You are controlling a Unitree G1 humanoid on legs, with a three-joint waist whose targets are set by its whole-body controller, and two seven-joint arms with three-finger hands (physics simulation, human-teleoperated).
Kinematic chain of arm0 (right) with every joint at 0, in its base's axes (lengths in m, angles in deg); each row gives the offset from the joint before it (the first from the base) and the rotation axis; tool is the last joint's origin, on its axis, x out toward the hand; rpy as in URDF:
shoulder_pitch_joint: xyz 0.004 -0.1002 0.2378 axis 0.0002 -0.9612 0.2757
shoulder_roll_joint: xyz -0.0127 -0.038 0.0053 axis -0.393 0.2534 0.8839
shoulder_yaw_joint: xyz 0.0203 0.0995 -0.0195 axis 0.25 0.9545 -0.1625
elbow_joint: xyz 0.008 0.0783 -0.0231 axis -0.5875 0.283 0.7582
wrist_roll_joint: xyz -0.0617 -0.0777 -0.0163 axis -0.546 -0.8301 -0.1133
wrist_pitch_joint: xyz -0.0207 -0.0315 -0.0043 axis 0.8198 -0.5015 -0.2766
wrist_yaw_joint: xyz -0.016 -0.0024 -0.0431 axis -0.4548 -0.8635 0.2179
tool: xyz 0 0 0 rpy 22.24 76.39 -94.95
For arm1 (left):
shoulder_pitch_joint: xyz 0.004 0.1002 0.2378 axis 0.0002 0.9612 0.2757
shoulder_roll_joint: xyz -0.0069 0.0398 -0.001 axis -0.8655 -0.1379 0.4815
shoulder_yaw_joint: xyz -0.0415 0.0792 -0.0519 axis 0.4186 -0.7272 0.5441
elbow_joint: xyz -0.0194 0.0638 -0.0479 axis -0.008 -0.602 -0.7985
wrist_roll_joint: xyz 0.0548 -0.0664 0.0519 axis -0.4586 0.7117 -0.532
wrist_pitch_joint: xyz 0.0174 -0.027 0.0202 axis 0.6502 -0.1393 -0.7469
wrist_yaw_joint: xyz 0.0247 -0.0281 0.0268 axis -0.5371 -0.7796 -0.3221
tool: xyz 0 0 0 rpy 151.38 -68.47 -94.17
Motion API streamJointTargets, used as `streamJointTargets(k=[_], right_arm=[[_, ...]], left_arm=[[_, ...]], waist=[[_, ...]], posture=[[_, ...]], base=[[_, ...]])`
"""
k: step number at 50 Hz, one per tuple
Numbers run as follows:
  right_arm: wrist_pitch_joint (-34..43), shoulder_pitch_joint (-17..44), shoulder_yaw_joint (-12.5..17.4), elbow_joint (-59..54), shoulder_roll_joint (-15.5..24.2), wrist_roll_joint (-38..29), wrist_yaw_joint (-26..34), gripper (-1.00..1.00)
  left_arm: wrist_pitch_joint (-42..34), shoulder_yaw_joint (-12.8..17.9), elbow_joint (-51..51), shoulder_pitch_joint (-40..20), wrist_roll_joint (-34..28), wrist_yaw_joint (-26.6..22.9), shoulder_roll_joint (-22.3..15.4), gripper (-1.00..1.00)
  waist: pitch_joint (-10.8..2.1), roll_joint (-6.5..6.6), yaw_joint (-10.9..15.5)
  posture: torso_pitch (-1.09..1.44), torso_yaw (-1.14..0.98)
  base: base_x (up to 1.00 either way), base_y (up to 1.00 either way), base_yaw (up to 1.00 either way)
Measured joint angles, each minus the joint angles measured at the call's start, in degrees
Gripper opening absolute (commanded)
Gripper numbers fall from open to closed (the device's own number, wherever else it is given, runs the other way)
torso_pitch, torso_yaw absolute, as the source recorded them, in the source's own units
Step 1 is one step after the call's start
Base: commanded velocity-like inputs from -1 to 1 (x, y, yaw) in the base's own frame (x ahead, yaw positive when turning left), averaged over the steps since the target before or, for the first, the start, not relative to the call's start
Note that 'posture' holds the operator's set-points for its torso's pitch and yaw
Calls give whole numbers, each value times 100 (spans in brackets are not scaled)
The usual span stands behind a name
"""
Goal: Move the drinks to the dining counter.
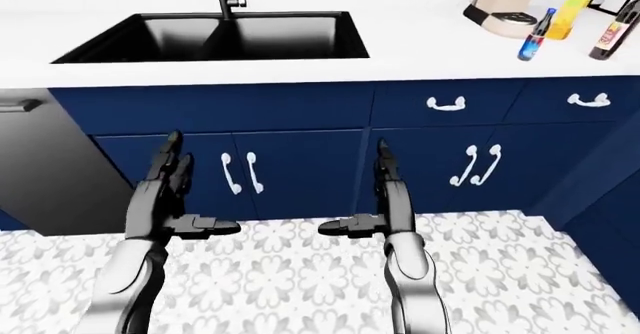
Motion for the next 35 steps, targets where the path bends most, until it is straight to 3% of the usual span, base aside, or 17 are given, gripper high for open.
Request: streamJointTargets(k=[5, 8, 9, 10, 13, 18, 21, 23, 25, 28, 31, 33, 34, 35], right_arm=[[59, 89, -17, 119, -9, -55, -19, 100], [64, 125, -24, 128, -7, -73, -16, 100], [83, 127, -23, 158, -6, -72, -12, 100], [91, 124, 13, 163, 33, -69, -9, 100], [95, 31, 192, 27, 64, -82, -50, 100], [113, 75, 122, 132, 50, -82, -50, 100], [73, 89, 68, 115, 39, -76, -23, 100], [88, 111, 63, 150, 44, -79, -12, 100], [98, 127, 29, 159, 8, -78, -2, 100], [178, 59, -31, 32, -3, -73, 32, 100], [197, 111, 12, 109, 10, -79, 30, 100], [174, 142, 31, 212, 8, -66, 29, 100], [156, 159, 38, 240, 14, -57, 29, 100], [140, 174, 66, 208, 64, -52, 28, 100]], left_arm=[[61, -22, 119, 30, -87, -67, -11, 100], [-31, 20, 75, 73, -111, -115, -5, 100], [-83, 35, 136, 85, -119, -118, -7, 100], [-110, 6, 195, 99, -132, -123, 34, 100], [-198, -180, 254, 158, -119, -217, 76, 100], [-283, -47, 466, 69, -137, -246, 28, 100], [-256, -1, 552, 48, -148, -233, 28, 100], [-286, 7, 597, 13, -129, -234, 27, 100], [-313, 39, 556, -8, -120, -226, 3, 100], [-459, 39, 424, 50, -139, -200, 11, 100], [-577, 20, 576, -58, -138, -187, -3, 100], [-565, 5, 728, -99, -137, -182, -12, 100], [-539, -3, 762, -130, -135, -184, -14, 100], [-516, -35, 739, -140, -125, -190, 47, 100]], waist=[[67, -257, 64], [69, -530, 92], [39, -683, 74], [19, -705, 19], [92, -703, -96], [181, -329, -30], [216, -212, 14], [193, -105, 50], [205, -128, 144], [85, -29, 122], [75, -172, 168], [102, -393, 182], [57, -578, 141], [42, -618, 56]], posture=[[0, 0], [0, 0], [0, 0], [0, 0], [0, 0], [0, 0], [0, 0], [0, 0], [0, 0], [0, 0], [0, 0], [0, 0], [0, 0], [0, 0]], base=[[0, -75, 0], [0, -75, 0], [0, -75, 0], [0, -75, 0], [2, -73, 0], [10, -69, 0], [17, -68, 0], [16, -68, 0], [18, -71, 0], [17, -75, 0], [17, -76, 0], [17, -76, 0], [17, -76, 0], [16, -76, 0]])
